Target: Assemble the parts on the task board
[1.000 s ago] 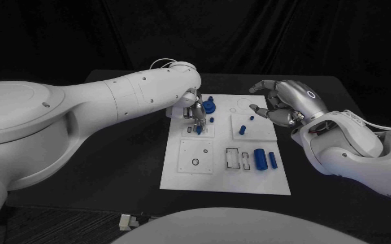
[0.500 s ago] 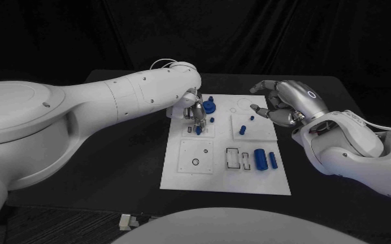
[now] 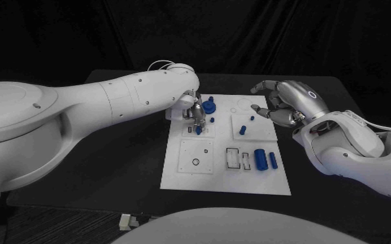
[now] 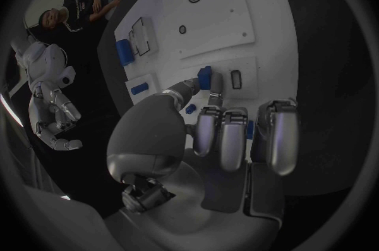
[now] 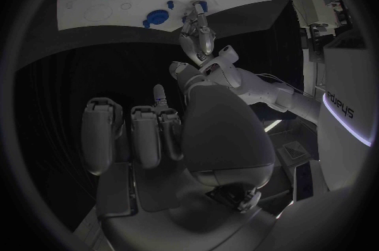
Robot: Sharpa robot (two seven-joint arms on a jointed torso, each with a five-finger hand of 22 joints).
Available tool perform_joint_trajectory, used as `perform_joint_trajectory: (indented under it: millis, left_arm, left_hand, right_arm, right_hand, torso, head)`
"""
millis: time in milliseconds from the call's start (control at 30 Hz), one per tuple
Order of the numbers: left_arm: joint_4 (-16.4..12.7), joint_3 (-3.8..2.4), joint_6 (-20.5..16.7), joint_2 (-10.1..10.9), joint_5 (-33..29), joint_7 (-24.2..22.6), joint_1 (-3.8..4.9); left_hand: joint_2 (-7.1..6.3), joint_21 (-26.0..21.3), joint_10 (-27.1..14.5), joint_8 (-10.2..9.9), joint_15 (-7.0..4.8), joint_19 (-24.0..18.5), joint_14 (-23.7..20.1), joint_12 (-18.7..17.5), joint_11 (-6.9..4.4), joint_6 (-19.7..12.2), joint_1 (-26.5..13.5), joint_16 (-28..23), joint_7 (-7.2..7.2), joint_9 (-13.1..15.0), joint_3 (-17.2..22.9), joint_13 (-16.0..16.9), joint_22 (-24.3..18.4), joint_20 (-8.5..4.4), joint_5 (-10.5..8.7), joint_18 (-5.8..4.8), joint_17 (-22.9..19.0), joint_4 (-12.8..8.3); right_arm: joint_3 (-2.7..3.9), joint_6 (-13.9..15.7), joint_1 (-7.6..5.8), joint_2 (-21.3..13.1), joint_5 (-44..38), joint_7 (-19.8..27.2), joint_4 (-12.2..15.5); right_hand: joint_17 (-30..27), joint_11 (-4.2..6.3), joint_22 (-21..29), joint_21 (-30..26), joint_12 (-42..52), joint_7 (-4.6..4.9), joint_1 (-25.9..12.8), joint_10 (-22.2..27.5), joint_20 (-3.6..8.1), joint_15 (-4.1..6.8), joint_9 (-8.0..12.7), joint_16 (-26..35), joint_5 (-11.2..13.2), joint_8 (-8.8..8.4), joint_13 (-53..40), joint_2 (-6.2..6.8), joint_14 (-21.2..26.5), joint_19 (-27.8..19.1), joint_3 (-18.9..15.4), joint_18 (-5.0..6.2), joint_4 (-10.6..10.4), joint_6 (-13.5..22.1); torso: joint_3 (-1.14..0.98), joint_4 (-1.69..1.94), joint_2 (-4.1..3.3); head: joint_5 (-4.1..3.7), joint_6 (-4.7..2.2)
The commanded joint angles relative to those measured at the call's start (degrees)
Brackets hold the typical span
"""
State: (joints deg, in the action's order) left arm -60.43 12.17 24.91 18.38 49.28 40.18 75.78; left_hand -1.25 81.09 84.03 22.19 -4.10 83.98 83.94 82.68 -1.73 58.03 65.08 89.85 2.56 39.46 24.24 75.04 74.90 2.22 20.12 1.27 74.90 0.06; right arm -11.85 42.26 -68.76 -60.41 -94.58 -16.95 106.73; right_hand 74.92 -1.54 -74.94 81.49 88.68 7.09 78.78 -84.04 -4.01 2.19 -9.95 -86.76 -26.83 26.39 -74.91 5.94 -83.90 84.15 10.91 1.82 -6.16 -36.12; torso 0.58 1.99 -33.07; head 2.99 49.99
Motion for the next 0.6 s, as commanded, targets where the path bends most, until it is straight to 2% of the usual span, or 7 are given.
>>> perform_joint_trajectory:
  millis: [33, 300, 600]
  left_arm:
    - [-1.8, -0.03, -5.7, 1.1, -0.3, 1.7, -0.02]
    - [-6.7, -0.03, -11.8, 4.9, -0.3, 0.7, 0.19]
    - [-10.6, -0.02, -15.0, 7.5, -0.3, 0.5, 0.24]
  left_hand:
    - [0.59, 0.3, 0.9, 0.3, -0.45, 0.7, 6.1, -0.3, -0.37, -0.1, 0.3, 0.2, -0.46, 6.6, 4.5, 6.9, 12.3, -0.22, -0.08, 0.82, 15.1, -4.3]
    - [0.63, 0.3, 0.5, 0.4, -0.47, 0.6, 6.1, -0.9, -0.38, -0.2, 0.1, 0.2, -0.50, 6.9, 4.7, 6.2, 12.3, -0.25, -0.86, 0.84, 15.1, -4.1]
    - [0.73, 0.0, 0.1, 0.4, -0.48, 0.5, 6.1, -1.7, -0.39, -0.2, 0.1, 0.2, -0.51, 7.0, 4.9, 5.5, 12.2, -0.26, -1.06, 0.91, 15.1, -3.9]
  right_arm:
    - [0.03, 0.0, 0.18, -0.1, -0.2, -0.1, 0.0]
    - [0.03, 0.3, 0.49, -0.2, -0.2, 0.1, -0.2]
    - [0.03, 0.5, 1.16, -0.1, -0.2, 0.3, -0.6]
  right_hand:
    - [8.1, 0.31, -11.7, -0.4, -0.4, 0.00, 0.6, -4.5, 0.38, 0.48, 0.1, 0.3, -0.2, 0.35, -12.9, 0.17, -4.5, 1.3, 0.3, 0.57, -0.1, 0.1]
    - [8.1, 0.31, -11.7, -0.4, -0.4, 0.00, 0.6, -4.5, 0.38, 0.48, 0.1, 0.3, -0.2, 0.35, -12.9, 0.17, -4.5, 1.3, 0.3, 0.57, -0.1, 0.1]
    - [8.1, 0.31, -11.7, -0.4, -0.4, 0.00, 0.7, -4.5, 0.39, 0.48, 0.1, 0.4, -0.3, 0.35, -12.9, 0.20, -4.5, 1.3, 0.3, 0.58, -0.1, 0.1]
  torso:
    - [0.00, 0.05, 0.00]
    - [-0.01, 0.05, 0.03]
    - [-0.07, 0.02, 0.15]
  head:
    - [0.08, 0.01]
    - [0.34, 0.01]
    - [0.48, 0.01]
